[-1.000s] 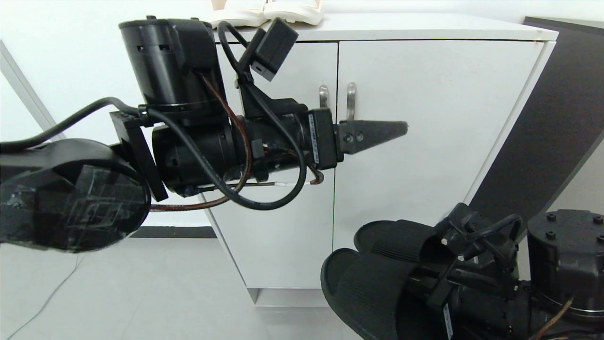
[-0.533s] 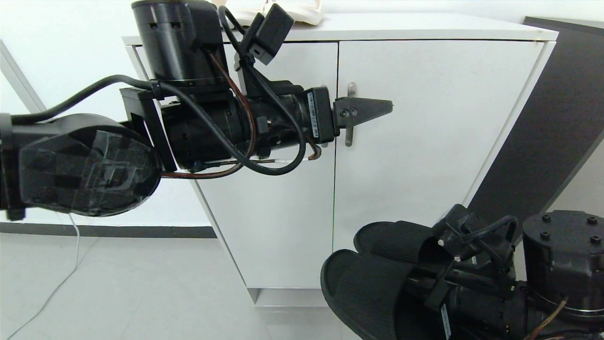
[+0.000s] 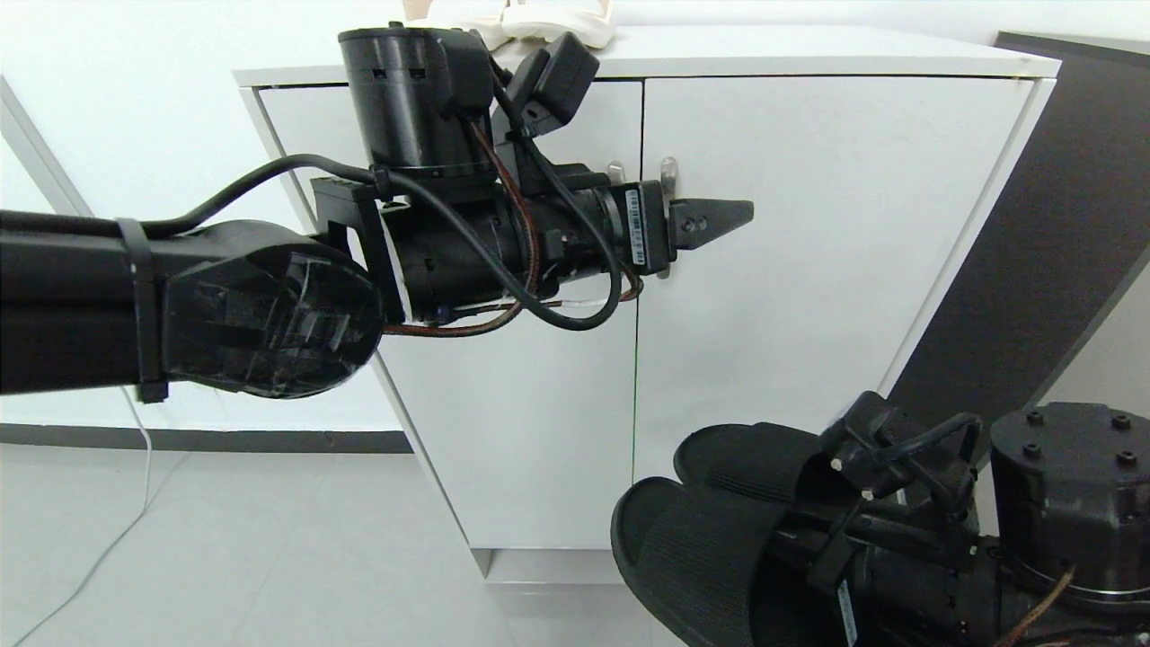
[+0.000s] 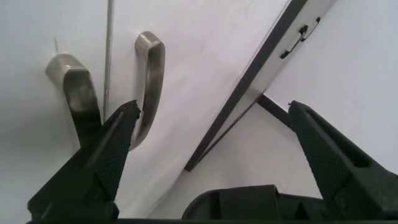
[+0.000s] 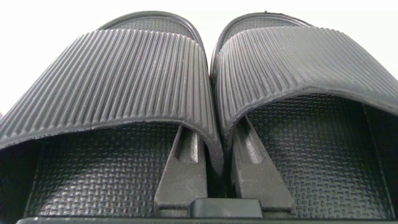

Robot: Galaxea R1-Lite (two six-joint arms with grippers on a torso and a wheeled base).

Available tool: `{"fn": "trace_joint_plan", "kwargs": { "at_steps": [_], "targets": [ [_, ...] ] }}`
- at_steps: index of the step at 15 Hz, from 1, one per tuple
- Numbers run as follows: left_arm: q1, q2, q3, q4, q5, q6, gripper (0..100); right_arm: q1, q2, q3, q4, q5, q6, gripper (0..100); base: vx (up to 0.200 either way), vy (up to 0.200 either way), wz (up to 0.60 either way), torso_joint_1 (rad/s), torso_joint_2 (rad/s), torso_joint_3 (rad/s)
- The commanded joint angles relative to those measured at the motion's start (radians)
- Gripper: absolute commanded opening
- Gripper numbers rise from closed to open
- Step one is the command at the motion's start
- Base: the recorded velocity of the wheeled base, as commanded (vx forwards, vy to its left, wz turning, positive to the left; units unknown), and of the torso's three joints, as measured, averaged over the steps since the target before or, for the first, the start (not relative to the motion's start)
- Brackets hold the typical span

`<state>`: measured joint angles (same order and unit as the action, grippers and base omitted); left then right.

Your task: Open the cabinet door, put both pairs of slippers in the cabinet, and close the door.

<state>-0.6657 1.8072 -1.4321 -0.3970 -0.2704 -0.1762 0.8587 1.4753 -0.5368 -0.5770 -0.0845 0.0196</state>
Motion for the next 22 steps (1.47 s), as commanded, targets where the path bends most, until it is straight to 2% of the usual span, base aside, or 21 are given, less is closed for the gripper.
{"fn": "trace_joint_plan", "kwargs": {
  "at_steps": [1, 8, 9, 13, 16, 22],
  "targets": [
    [0.003, 0.02, -0.01, 0.0, 0.007, 0.0, 100, 0.0, 0.002, 0.0, 0.0, 0.0, 0.0, 0, 0.0, 0.0, 0.0, 0.0, 0.0, 0.0],
    [0.003, 0.06, -0.048, 0.0, 0.007, -0.002, 100, 0.0, 0.003, 0.0, 0.0, 0.0, 0.0, 0, 0.0, 0.0, 0.0, 0.0, 0.0, 0.0],
    [0.003, 0.06, -0.047, 0.0, 0.007, -0.002, 0, 0.0, 0.003, 0.0, 0.0, 0.0, 0.0, 0, 0.0, 0.0, 0.0, 0.0, 0.0, 0.0],
    [0.003, 0.038, -0.039, -0.002, 0.005, -0.002, 0, 0.0, 0.007, 0.003, -0.001, 0.0, 0.0, 0, 0.0, 0.0, 0.0, 0.0, 0.0, 0.0],
    [-0.006, -0.011, 0.013, -0.003, 0.005, -0.003, 0, 0.003, -0.001, 0.011, 0.0, 0.009, -0.001, 0, 0.0, 0.0, 0.0, 0.0, 0.0, 0.0],
    [-0.049, -0.144, 0.168, -0.014, 0.005, 0.004, 0, 0.005, -0.081, 0.072, 0.0, 0.229, -0.01, 0, 0.0, 0.0, 0.0, 0.0, 0.0, 0.0]
  ]
}}
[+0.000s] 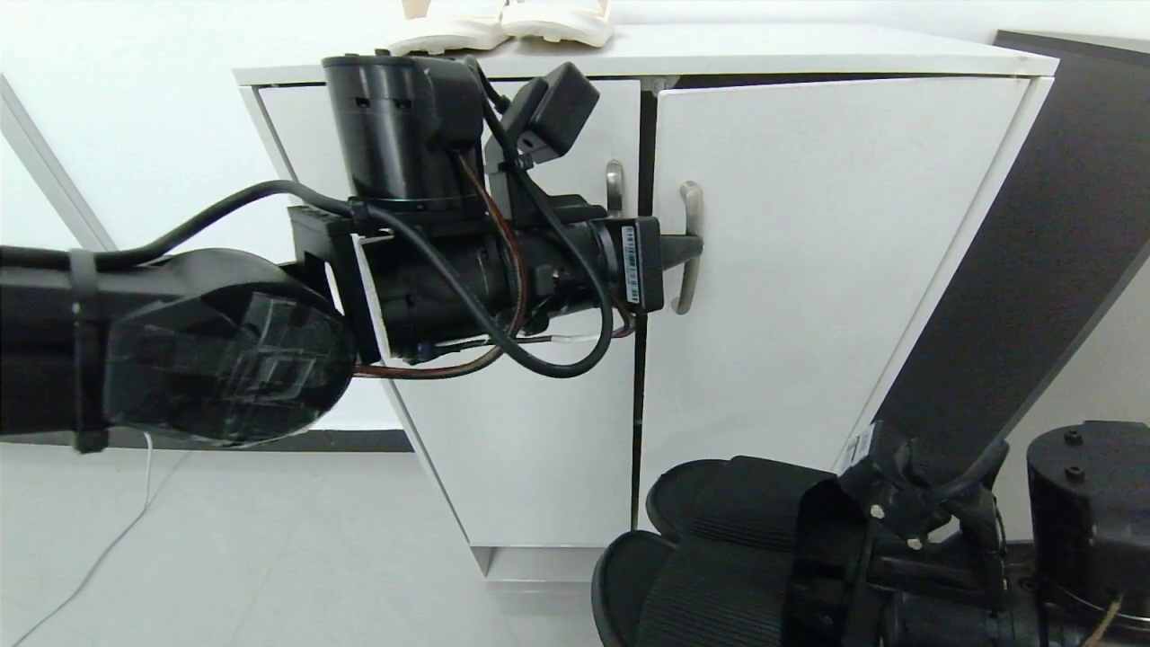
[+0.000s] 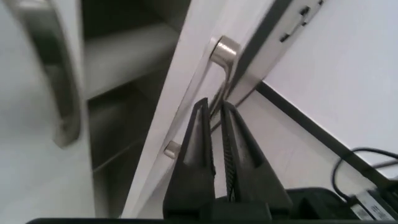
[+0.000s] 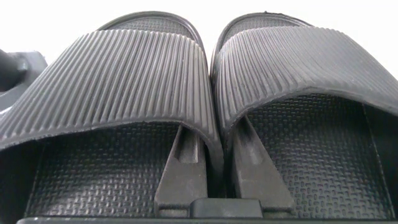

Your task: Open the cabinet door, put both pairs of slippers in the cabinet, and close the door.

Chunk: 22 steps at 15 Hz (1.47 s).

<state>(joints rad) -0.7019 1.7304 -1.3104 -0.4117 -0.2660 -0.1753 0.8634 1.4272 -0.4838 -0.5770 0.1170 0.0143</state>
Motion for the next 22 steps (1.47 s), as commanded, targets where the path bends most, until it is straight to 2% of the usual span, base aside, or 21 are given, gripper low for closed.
{"fn": "trace_joint_plan", "kwargs": {
  "at_steps": [1, 5, 7, 8, 9, 10, 11, 12, 14, 17, 18, 22],
  "targets": [
    [-0.018, -0.095, 0.073, 0.001, -0.002, 0.002, 0, -0.001, -0.034, 0.028, -0.001, 0.044, -0.027, 0, 0.0, 0.0, 0.0, 0.0, 0.0, 0.0],
    [-0.031, -0.178, 0.155, 0.002, -0.006, -0.001, 0, 0.0, -0.034, 0.045, 0.0, 0.053, -0.06, 0, 0.0, 0.0, 0.0, 0.0, 0.0, 0.0],
    [0.016, -0.167, 0.152, 0.002, -0.012, -0.01, 0, 0.0, -0.036, 0.051, 0.0, 0.076, -0.062, 0, 0.0, 0.0, 0.0, 0.0, 0.0, 0.0],
    [0.022, -0.163, 0.151, 0.002, -0.013, -0.013, 0, 0.0, -0.036, 0.051, 0.0, 0.078, -0.062, 0, 0.0, 0.0, 0.0, 0.0, 0.0, 0.0],
    [0.062, -0.13, 0.135, 0.001, -0.029, -0.015, 0, 0.0, -0.036, 0.053, 0.0, 0.078, -0.077, 0, 0.0, 0.0, 0.0, 0.0, 0.0, 0.0],
    [0.085, -0.109, 0.117, 0.001, -0.049, -0.035, 0, 0.0, -0.036, 0.053, 0.0, 0.079, -0.08, 0, 0.0, 0.0, 0.0, 0.0, 0.0, 0.0],
    [0.093, -0.097, 0.097, 0.001, -0.073, -0.072, 0, 0.0, -0.034, 0.053, 0.0, 0.081, -0.08, 0, 0.0, 0.0, 0.0, 0.0, 0.0, 0.0],
    [0.099, -0.078, 0.074, 0.001, -0.095, -0.095, 0, 0.0, -0.034, 0.053, 0.0, 0.081, -0.08, 0, 0.0, 0.0, 0.0, 0.0, 0.0, 0.0],
    [0.099, -0.023, 0.013, 0.001, -0.101, -0.098, 0, 0.0, -0.033, 0.054, 0.002, 0.081, -0.08, 0, 0.0, 0.0, 0.0, 0.0, 0.0, 0.0],
    [0.099, 0.017, -0.03, -0.002, -0.098, -0.096, 0, 0.002, -0.028, 0.054, 0.002, 0.081, -0.08, 0, 0.0, 0.0, 0.0, 0.0, 0.0, 0.0],
    [0.099, 0.049, -0.059, -0.035, -0.095, -0.098, 0, 0.003, -0.028, 0.054, 0.002, 0.081, -0.082, 0, 0.0, 0.0, 0.0, 0.0, 0.0, 0.0],
    [0.099, 0.093, -0.102, -0.062, -0.093, -0.098, 0, 0.026, -0.027, 0.054, 0.002, 0.076, -0.082, 0, 0.0, 0.0, 0.0, 0.0, 0.0, 0.0]
  ]
}}
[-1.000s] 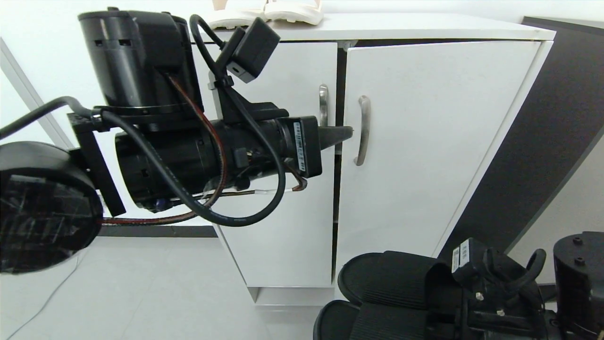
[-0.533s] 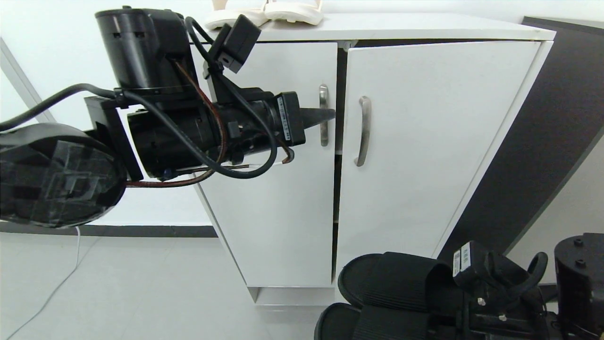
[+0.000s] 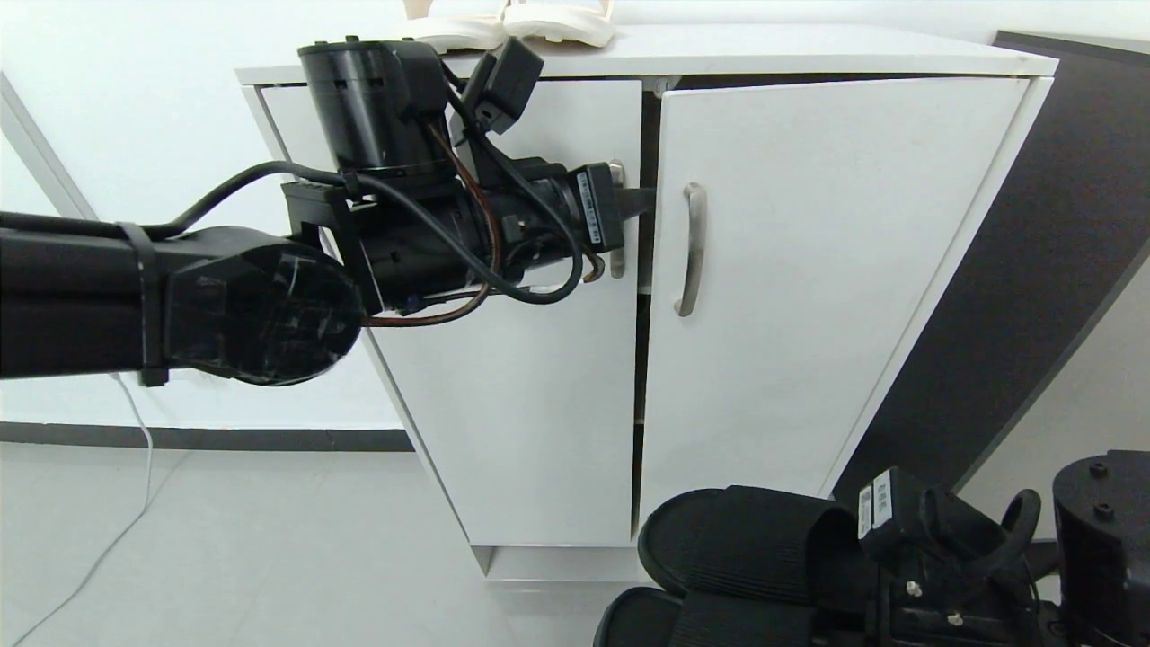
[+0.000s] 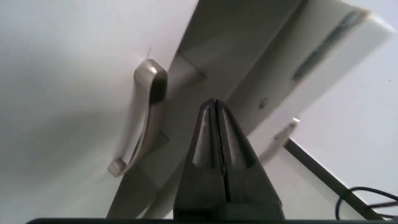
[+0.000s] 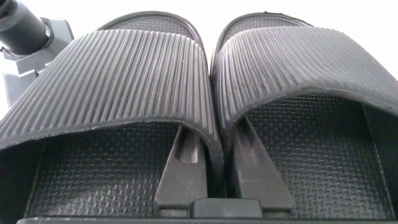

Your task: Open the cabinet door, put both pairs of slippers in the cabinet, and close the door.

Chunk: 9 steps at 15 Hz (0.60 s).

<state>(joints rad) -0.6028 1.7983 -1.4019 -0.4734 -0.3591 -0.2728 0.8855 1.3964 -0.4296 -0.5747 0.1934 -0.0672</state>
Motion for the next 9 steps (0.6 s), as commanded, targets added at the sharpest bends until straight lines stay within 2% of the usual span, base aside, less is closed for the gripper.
{"fn": "trace_joint_plan", "kwargs": {
  "at_steps": [1, 3, 4, 6, 9],
  "targets": [
    [0.0, 0.029, -0.015, -0.001, 0.0, 0.0, 0, 0.007, 0.004, 0.003, -0.001, 0.0, 0.0, 0, 0.0, 0.0, 0.0, 0.0, 0.0, 0.0],
    [-0.003, 0.027, -0.015, -0.001, 0.0, 0.0, 0, 0.015, 0.006, 0.005, 0.001, 0.0, 0.0, 0, 0.0, 0.0, 0.0, 0.0, 0.0, 0.0],
    [-0.005, 0.027, -0.017, -0.001, 0.0, 0.0, 0, 0.023, 0.01, 0.005, 0.001, -0.002, 0.0, 0, -0.2, 0.0, 0.0, 0.012, 0.0, 0.002],
    [-0.02, 0.027, -0.015, -0.004, 0.045, 0.0, 0, 0.024, 0.018, 0.005, -0.001, -0.002, 0.0, 0, -0.2, 0.0, 0.0, 0.005, 0.0, 0.002],
    [-0.107, -0.01, 0.021, -0.008, 0.06, 0.012, 0, 0.033, 0.016, 0.006, -0.001, 0.0, 0.0, 0, -0.2, 0.0, 0.0, -0.001, 0.0, 0.001]
  ]
}}
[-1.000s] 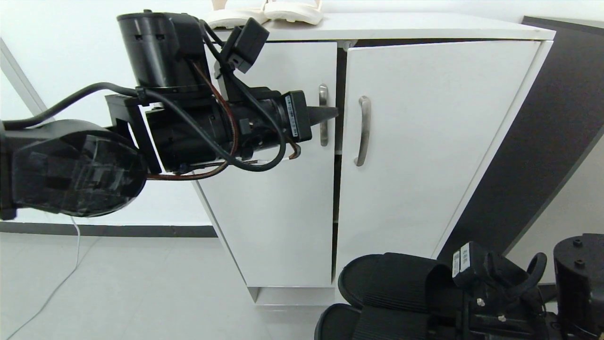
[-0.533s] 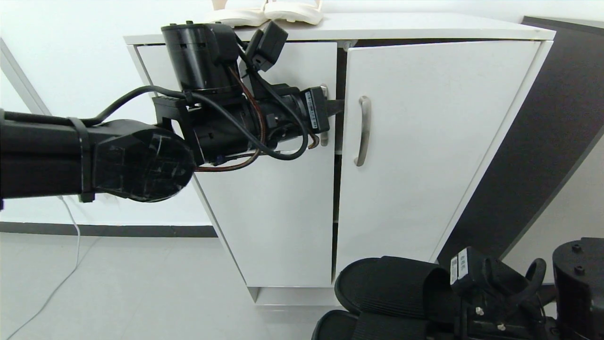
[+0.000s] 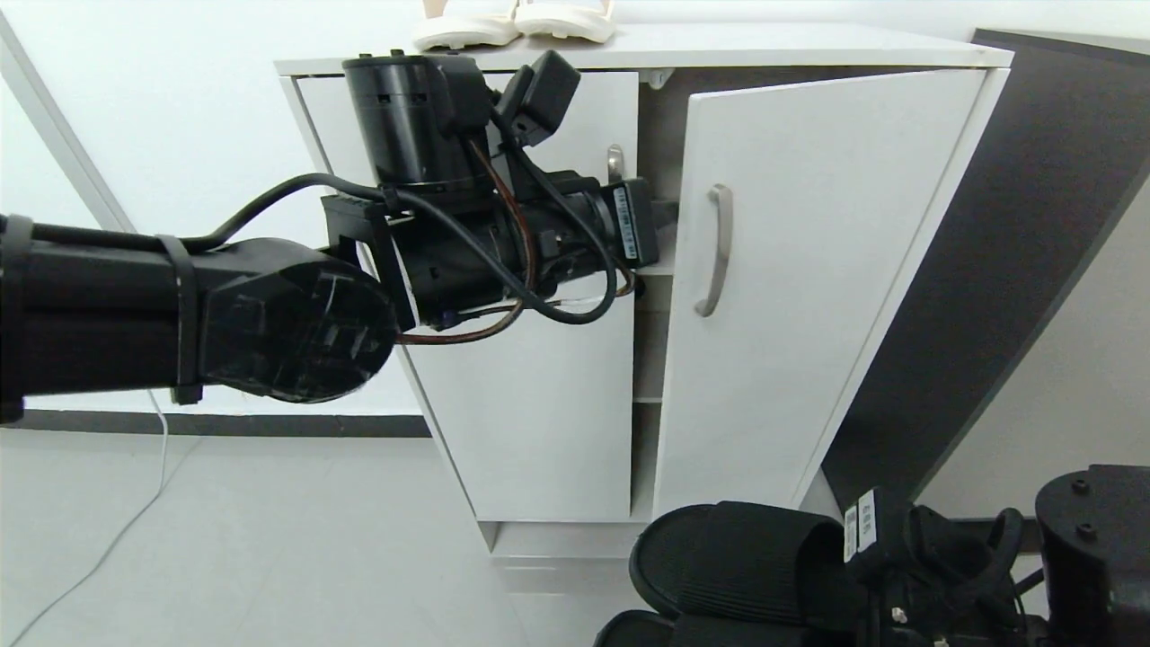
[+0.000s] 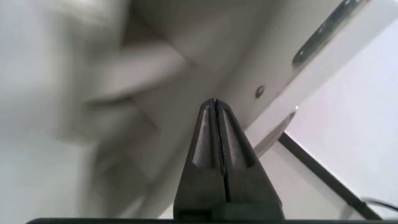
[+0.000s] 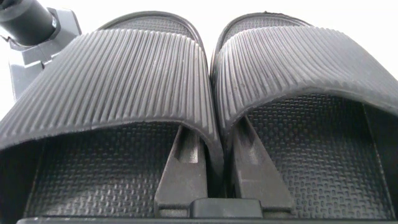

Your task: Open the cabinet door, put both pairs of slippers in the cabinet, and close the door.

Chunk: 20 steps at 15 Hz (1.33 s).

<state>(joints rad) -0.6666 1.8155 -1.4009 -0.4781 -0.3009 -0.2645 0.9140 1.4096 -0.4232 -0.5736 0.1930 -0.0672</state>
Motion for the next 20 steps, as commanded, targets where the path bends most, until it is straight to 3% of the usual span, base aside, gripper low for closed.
{"fn": "trace_joint_plan", "kwargs": {
  "at_steps": [1, 3, 5, 9, 13, 15, 17, 20],
  "targets": [
    [-0.074, -0.035, 0.029, -0.014, 0.002, 0.016, 0, 0.011, 0.0, 0.001, -0.002, 0.002, 0.0, 0, -0.2, 0.0, 0.0, -0.002, 0.0, -0.002],
    [-0.114, -0.028, 0.029, -0.037, -0.001, 0.022, 0, 0.034, -0.008, 0.015, -0.003, 0.003, 0.0, 0, -0.2, 0.0, 0.0, 0.0, 0.01, 0.005],
    [-0.099, -0.004, 0.029, -0.073, 0.0, 0.014, 0, 0.039, -0.012, 0.018, -0.005, 0.003, 0.0, 0, -0.1, 0.0, 0.0, -0.001, 0.0, 0.004],
    [-0.013, -0.053, 0.126, -0.169, 0.002, 0.001, 0, 0.039, -0.014, 0.017, -0.014, 0.0, 0.0, 0, 0.0, 0.0, 0.0, 0.0, 0.0, 0.0],
    [0.119, -0.259, 0.292, -0.143, 0.002, 0.001, 0, 0.011, -0.006, 0.001, -0.017, -0.006, 0.006, 0, 0.0, 0.0, 0.0, 0.0, 0.0, 0.0],
    [0.203, -0.452, 0.427, -0.047, 0.014, 0.014, 0, -0.03, 0.008, -0.008, -0.018, -0.006, 0.006, 0, 0.0, 0.0, 0.0, 0.0, 0.0, 0.0],
    [0.295, -0.7, 0.559, 0.168, 0.089, 0.059, 0, -0.038, 0.003, -0.008, -0.018, -0.006, 0.004, 0, 0.0, 0.0, 0.0, 0.0, 0.0, 0.0],
    [0.426, -1.067, 0.734, 0.426, 0.16, 0.068, 0, -0.038, 0.002, -0.008, -0.018, -0.006, 0.003, 0, 0.0, 0.0, 0.0, 0.0, 0.0, 0.0]
  ]
}}
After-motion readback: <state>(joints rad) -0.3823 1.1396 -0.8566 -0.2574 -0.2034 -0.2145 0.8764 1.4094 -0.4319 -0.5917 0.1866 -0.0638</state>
